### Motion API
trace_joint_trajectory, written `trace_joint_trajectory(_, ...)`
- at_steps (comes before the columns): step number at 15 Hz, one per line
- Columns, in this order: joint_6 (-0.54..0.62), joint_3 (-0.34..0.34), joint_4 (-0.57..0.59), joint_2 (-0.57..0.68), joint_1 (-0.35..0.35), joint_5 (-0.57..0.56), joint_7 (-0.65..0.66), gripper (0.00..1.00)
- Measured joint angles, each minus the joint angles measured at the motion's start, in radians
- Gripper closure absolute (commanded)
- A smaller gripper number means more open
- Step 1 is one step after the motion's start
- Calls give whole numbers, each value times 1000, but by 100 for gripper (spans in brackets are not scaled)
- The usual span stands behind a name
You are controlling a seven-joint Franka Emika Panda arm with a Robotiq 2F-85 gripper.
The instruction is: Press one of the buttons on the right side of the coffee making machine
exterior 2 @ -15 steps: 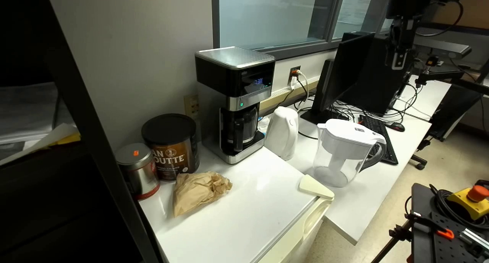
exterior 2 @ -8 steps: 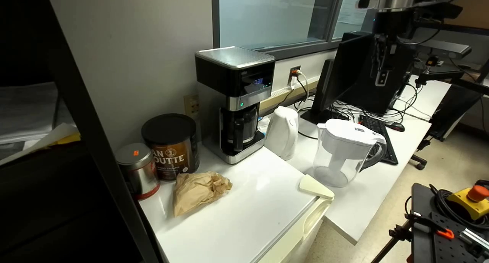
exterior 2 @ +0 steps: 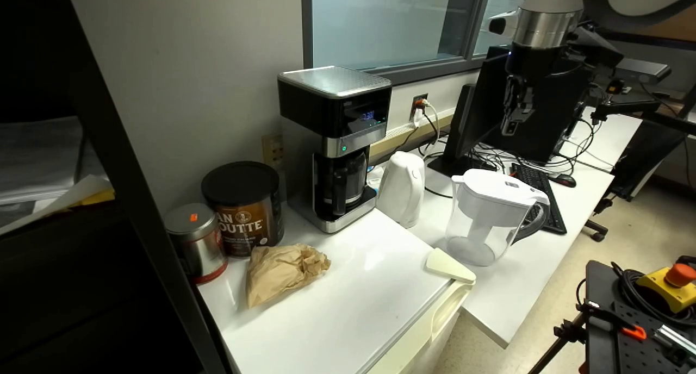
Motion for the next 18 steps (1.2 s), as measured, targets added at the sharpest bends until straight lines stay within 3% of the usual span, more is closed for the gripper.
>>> trace_joint_trajectory(9, 380, 50, -49, 93, 0, -283, 215, 100)
trace_joint_trajectory(18, 573, 57, 19, 228, 8, -483, 394, 100)
